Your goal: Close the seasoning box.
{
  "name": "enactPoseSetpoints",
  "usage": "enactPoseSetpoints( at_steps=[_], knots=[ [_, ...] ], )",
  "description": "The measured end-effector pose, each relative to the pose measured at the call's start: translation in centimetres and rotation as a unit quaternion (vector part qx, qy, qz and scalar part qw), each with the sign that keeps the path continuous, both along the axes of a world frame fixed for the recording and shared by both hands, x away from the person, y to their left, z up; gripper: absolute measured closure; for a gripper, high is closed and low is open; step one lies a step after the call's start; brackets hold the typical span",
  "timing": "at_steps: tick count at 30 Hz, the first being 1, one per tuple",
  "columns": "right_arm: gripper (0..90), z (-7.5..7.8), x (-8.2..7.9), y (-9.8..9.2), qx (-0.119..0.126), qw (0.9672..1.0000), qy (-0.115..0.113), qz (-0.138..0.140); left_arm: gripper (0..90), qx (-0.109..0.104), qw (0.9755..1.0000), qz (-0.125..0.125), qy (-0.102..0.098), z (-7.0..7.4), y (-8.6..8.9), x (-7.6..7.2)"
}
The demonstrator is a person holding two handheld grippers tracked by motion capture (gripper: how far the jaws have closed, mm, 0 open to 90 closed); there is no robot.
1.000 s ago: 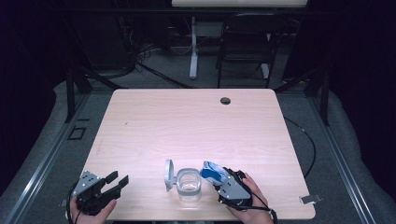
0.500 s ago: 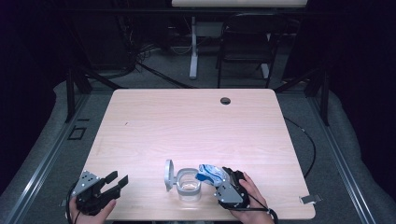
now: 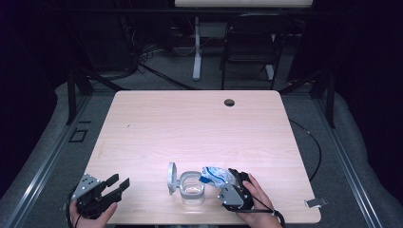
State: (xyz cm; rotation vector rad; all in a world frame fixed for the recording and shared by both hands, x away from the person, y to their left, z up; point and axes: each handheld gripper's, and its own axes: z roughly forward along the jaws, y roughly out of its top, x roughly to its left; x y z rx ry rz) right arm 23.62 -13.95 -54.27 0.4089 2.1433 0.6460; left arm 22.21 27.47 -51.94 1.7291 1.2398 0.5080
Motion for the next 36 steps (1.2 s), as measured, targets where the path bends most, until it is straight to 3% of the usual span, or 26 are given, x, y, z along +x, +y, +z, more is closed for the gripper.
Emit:
enactPoseSetpoints(
  at_steps=[4, 7, 8, 13, 17, 23, 24, 33, 34, 36],
  knots=[
    [39.5, -0.29, 0.10, 0.15, -0.006, 1.0000, -0.003, 0.002, 50.8, -0.001, 1.0000, 0.000, 0.000, 0.01, 0.03, -0.01],
    [39.5, -0.26, 0.10, 0.28, -0.031, 0.9995, -0.005, 0.003, 50.8, 0.000, 1.0000, 0.000, 0.000, -0.01, 0.02, 0.01],
    [39.5, -0.44, 0.11, 0.38, -0.025, 0.9996, -0.010, 0.004, 50.8, 0.000, 1.0000, 0.000, 0.000, -0.02, 0.02, 0.01],
    [39.5, -0.24, 0.09, 0.51, -0.049, 0.9987, -0.013, 0.006, 50.8, 0.000, 1.0000, 0.000, 0.001, -0.04, 0.00, 0.03],
    [39.5, -0.27, 0.15, 0.60, -0.046, 0.9987, -0.018, 0.011, 50.8, 0.000, 1.0000, 0.000, 0.001, -0.05, -0.01, 0.03],
    [39.5, -0.15, 0.14, 0.65, -0.059, 0.9978, -0.026, 0.015, 50.8, 0.000, 1.0000, 0.000, 0.001, -0.07, -0.02, 0.04],
    [39.6, -0.02, 0.13, 0.66, -0.071, 0.9970, -0.026, 0.016, 50.8, 0.000, 1.0000, -0.001, 0.002, -0.09, -0.02, 0.04],
    [39.6, 0.18, 0.15, 0.72, -0.100, 0.9944, -0.028, 0.014, 50.8, -0.001, 1.0000, -0.001, 0.002, -0.11, 0.05, 0.07],
    [39.6, -0.01, 0.22, 0.79, -0.090, 0.9953, -0.030, 0.018, 50.8, -0.001, 1.0000, -0.001, 0.002, -0.11, 0.05, 0.07],
    [39.6, 0.01, 0.25, 0.82, -0.094, 0.9949, -0.031, 0.019, 50.8, 0.000, 1.0000, -0.001, 0.002, -0.12, 0.05, 0.08]
  ],
)
